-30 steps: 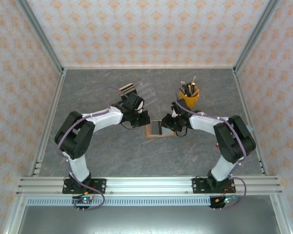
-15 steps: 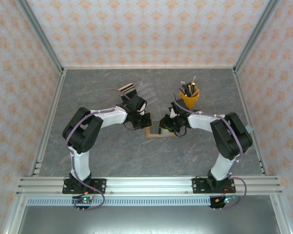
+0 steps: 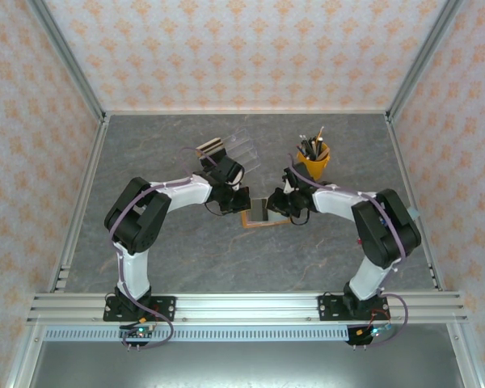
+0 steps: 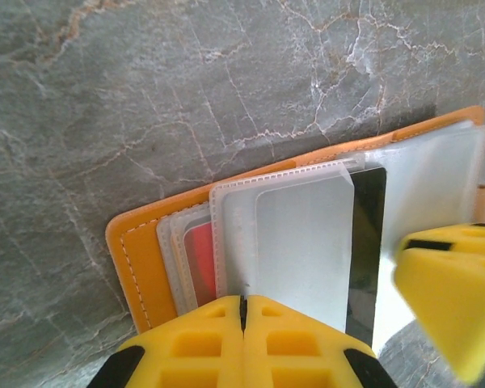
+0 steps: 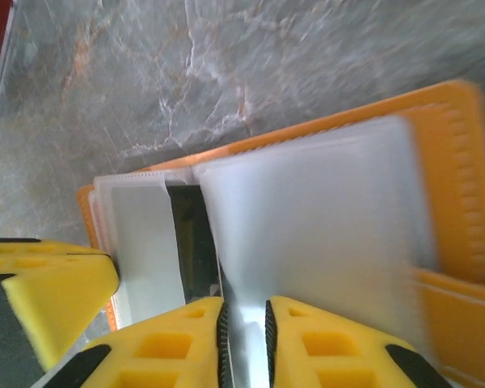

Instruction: Take the credit cards out of the card holder

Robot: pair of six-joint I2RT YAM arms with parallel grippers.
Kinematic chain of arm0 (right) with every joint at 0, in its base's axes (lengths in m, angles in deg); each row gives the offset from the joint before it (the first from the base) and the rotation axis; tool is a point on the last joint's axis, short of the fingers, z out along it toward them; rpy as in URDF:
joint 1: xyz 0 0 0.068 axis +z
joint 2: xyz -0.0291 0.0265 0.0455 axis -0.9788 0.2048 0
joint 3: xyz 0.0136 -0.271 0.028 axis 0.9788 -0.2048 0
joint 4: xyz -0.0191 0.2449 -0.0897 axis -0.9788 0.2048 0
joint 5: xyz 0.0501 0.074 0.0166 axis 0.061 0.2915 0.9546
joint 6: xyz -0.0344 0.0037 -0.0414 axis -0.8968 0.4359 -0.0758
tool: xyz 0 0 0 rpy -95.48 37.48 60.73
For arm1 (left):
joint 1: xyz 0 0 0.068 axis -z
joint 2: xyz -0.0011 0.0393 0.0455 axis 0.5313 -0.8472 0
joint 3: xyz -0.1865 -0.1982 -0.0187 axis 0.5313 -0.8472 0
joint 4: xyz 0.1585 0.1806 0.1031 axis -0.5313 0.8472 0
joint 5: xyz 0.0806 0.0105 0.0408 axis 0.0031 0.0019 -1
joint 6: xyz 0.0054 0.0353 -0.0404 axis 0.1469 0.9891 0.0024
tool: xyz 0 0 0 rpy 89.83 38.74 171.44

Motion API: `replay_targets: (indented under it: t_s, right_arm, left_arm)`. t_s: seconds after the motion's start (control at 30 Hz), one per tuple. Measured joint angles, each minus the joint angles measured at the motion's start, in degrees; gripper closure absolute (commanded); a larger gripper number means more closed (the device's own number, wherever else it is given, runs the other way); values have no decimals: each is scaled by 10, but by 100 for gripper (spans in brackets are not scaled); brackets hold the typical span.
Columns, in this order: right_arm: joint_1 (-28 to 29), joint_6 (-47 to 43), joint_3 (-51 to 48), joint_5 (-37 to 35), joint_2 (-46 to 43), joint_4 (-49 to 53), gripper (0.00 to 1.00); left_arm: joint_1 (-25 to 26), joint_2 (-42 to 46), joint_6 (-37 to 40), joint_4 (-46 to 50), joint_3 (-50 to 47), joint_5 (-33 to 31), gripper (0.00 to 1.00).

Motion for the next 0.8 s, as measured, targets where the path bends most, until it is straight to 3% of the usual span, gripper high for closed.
replay_targets:
  t_s: [0.17, 0.8]
  right_arm:
    - [0, -13, 4, -5, -33, 8, 71]
    - [0, -16, 15, 66, 30, 6, 76]
  left_arm:
    - [0, 0, 0, 3, 1, -2, 100]
    - [0, 0, 0, 3, 1, -2, 100]
